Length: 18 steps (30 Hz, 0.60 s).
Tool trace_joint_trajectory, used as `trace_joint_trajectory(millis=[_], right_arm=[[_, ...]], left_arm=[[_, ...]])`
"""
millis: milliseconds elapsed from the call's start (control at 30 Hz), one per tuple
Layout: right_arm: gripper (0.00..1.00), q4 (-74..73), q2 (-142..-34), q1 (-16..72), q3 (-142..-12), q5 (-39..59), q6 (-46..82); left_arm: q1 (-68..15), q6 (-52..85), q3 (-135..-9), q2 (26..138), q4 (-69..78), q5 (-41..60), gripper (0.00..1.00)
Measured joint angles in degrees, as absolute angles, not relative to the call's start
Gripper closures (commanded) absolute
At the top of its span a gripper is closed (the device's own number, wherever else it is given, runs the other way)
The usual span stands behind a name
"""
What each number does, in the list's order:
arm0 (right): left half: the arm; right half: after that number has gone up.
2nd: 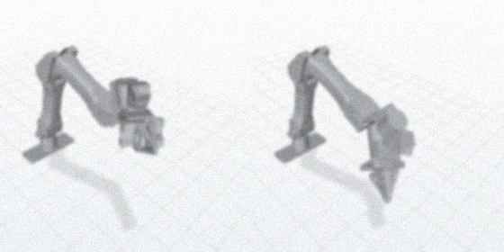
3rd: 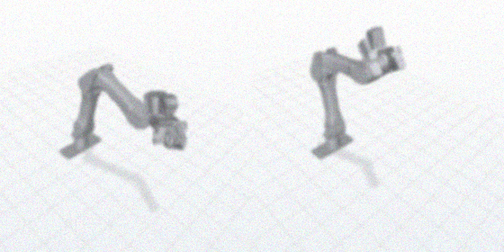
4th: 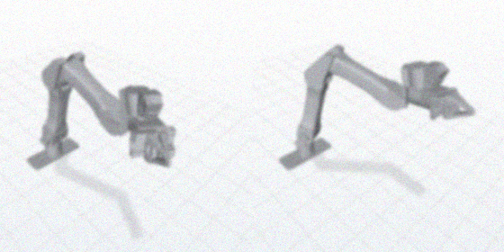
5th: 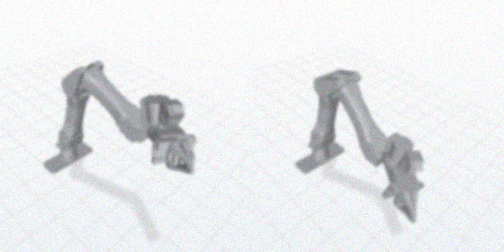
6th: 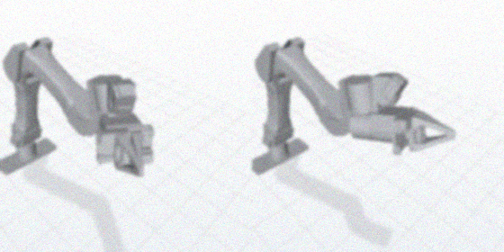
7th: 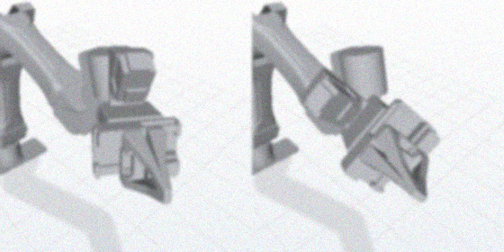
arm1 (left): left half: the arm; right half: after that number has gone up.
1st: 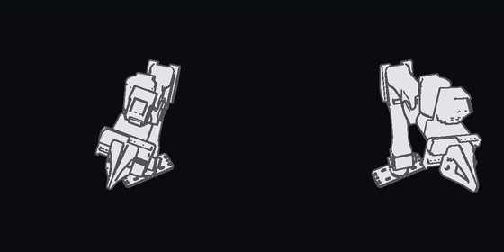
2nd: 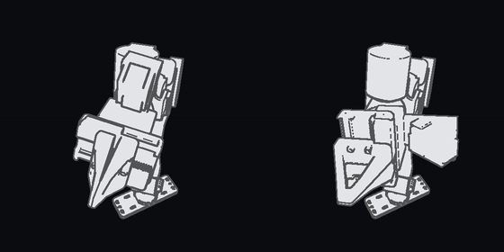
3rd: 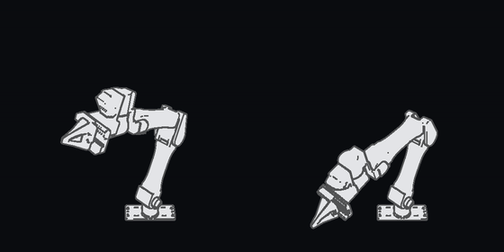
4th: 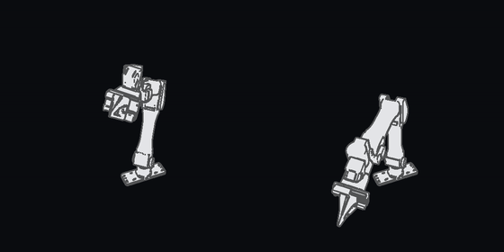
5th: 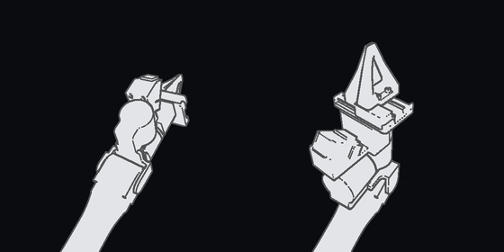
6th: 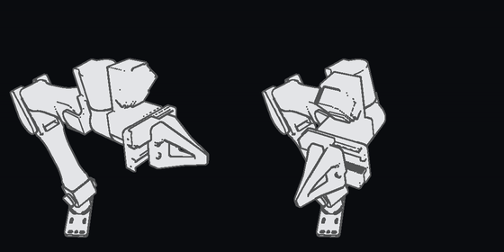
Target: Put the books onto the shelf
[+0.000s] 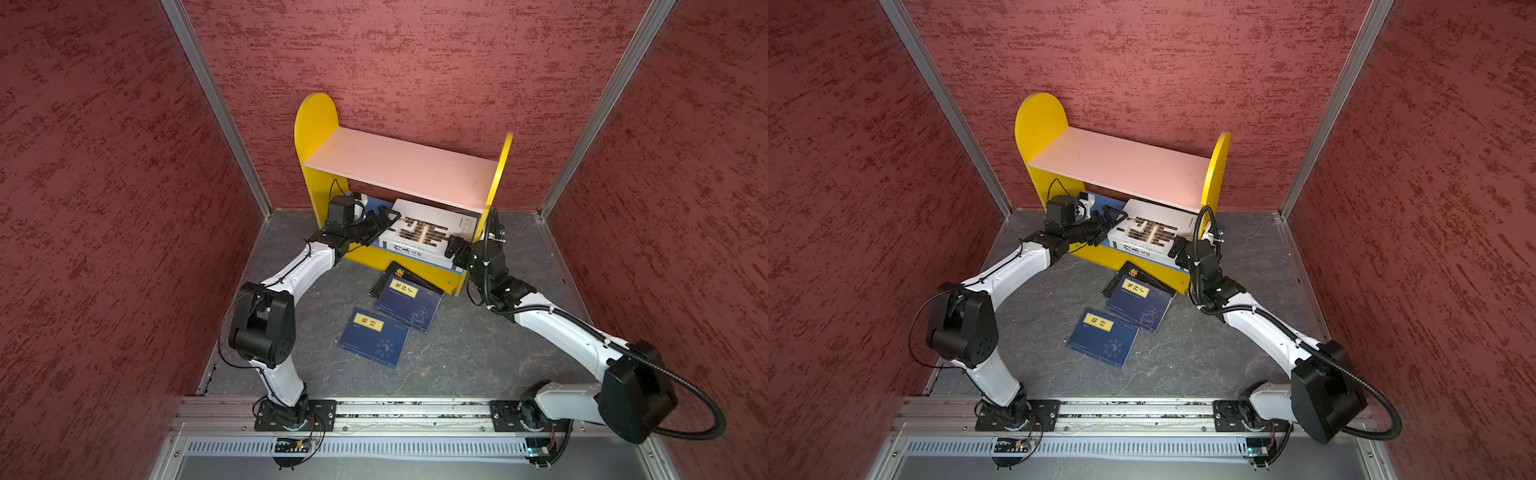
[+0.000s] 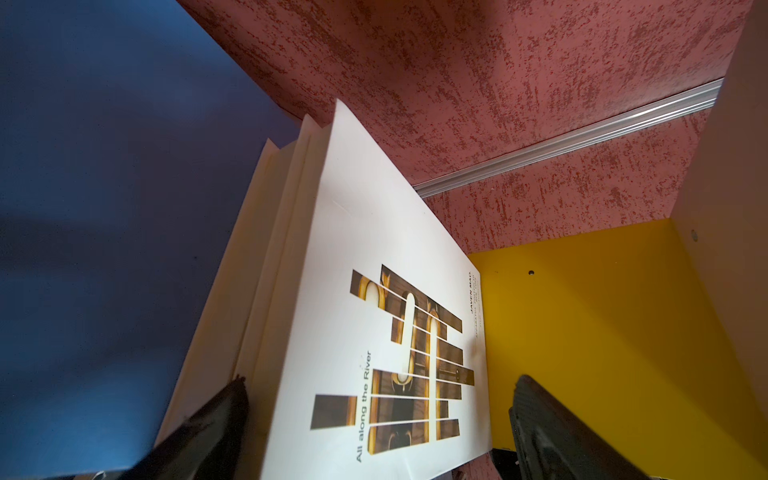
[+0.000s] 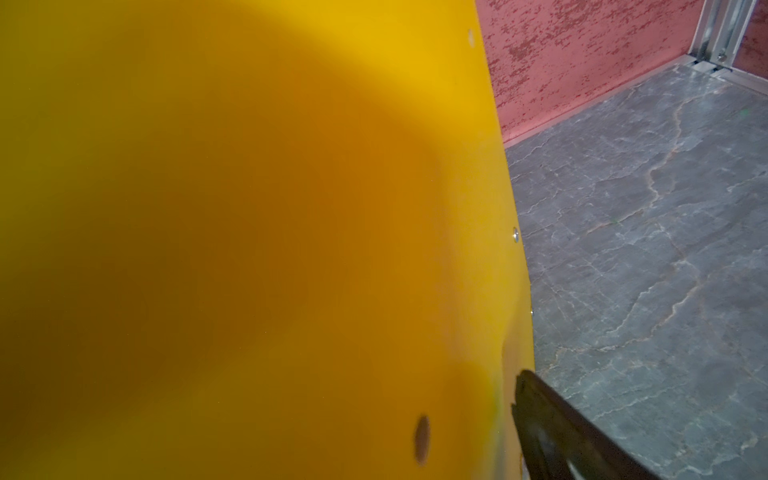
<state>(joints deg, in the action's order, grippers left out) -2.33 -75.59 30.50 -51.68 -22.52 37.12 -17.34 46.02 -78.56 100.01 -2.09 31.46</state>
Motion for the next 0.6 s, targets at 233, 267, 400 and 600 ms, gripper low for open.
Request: trace_joint_trajectory(millis=[233, 267, 400, 600], right_arm=[[0.01, -1.74, -75.59, 30.44, -51.57, -22.5, 37.23], [0.01, -1.63, -75.59, 30.44, -51.51, -22.5, 37.26], [0.01, -0.97, -75.59, 30.44, -51.16, -22.26, 37.26], [0.01, -0.8, -75.59, 30.44, -51.16, -22.04, 37.23]], left_arm=[[-17.28, 45.95, -79.75, 100.97, -1.65, 32.01, 0.01], [-17.28, 45.98, -79.75, 100.97, -1.67, 32.01, 0.01], [-17.28, 45.98, -79.75, 100.95, -1.91, 31.77, 0.01], [-17.26, 45.98, -79.72, 100.79, -3.27, 31.0, 0.01]])
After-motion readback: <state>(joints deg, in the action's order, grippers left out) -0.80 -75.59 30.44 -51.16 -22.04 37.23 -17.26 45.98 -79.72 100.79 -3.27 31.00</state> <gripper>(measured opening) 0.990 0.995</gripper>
